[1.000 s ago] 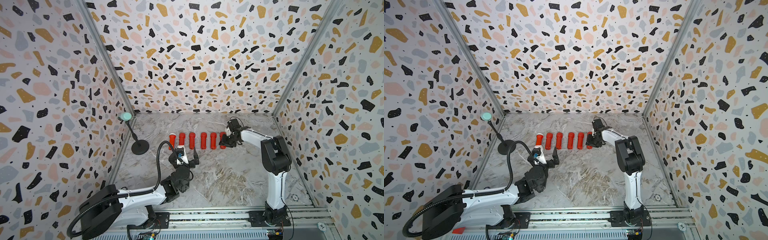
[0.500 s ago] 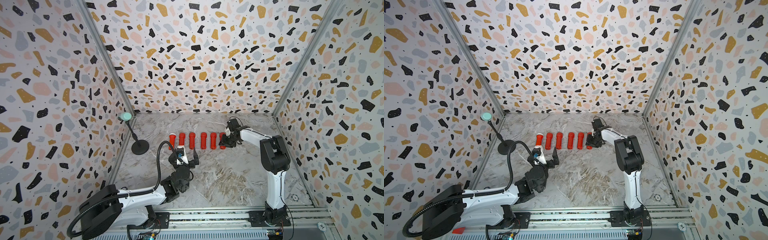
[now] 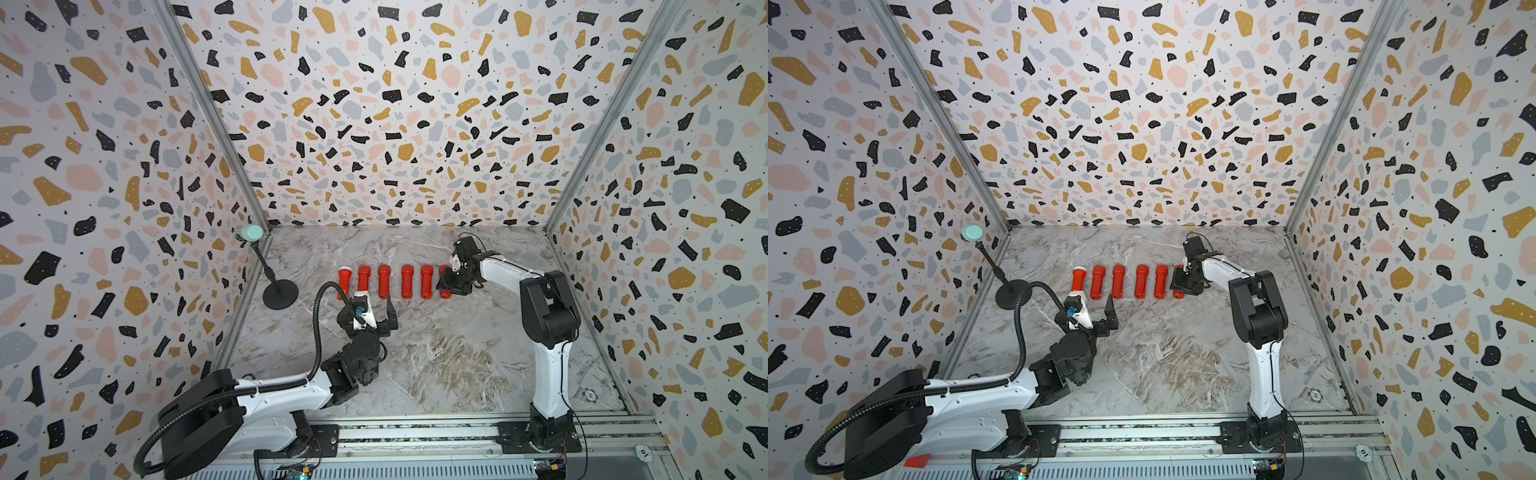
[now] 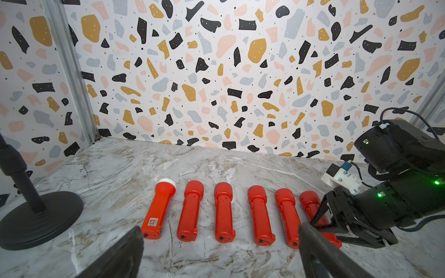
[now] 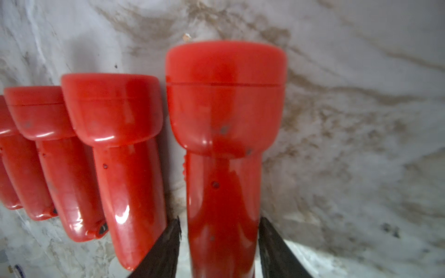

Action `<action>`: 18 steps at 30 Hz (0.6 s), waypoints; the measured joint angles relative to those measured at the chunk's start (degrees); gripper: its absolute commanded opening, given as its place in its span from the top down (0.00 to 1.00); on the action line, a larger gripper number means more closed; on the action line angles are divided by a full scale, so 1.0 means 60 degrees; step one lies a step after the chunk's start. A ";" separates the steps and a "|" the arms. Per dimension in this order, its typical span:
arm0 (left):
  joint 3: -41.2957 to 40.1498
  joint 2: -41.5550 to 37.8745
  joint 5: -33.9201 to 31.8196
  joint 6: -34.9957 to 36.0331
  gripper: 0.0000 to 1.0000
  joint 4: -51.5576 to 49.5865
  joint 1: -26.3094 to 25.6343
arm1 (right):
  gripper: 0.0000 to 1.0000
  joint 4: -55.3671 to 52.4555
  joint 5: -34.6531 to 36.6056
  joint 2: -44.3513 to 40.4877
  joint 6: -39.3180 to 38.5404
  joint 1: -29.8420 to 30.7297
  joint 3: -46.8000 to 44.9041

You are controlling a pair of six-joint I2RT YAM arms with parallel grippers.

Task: Close the plug at the bottom of the flashlight
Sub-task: Place the flashlight at the center of the board, then reset both arms

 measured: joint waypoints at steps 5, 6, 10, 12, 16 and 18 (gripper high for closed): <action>0.0000 0.0000 -0.0004 0.0000 0.00 -0.0025 0.0018 | 0.36 -0.0098 0.0040 -0.0004 0.0007 0.0000 0.0080; 0.0000 0.0000 -0.0004 0.0004 0.00 -0.0036 0.0029 | 0.35 -0.0124 0.0066 -0.0022 0.0011 0.0000 0.0084; 0.0055 0.0000 -0.0095 -0.0120 0.00 -0.0288 0.0106 | 0.30 -0.0313 0.0386 -0.0499 0.0044 0.0018 0.0055; 0.0229 0.0000 -0.0171 -0.0401 0.00 -0.0707 0.0299 | 0.09 -0.0299 0.0652 -0.1126 0.0066 0.0055 -0.0091; 0.0852 -0.0022 -0.0149 -0.1319 0.00 -0.1723 0.1045 | 0.01 0.0127 0.1424 -0.3388 0.0058 0.0251 -0.0831; 0.1191 -0.0102 -0.0095 -0.1912 0.00 -0.2364 0.1494 | 0.01 0.0521 0.1789 -0.4583 0.0040 0.0335 -0.1308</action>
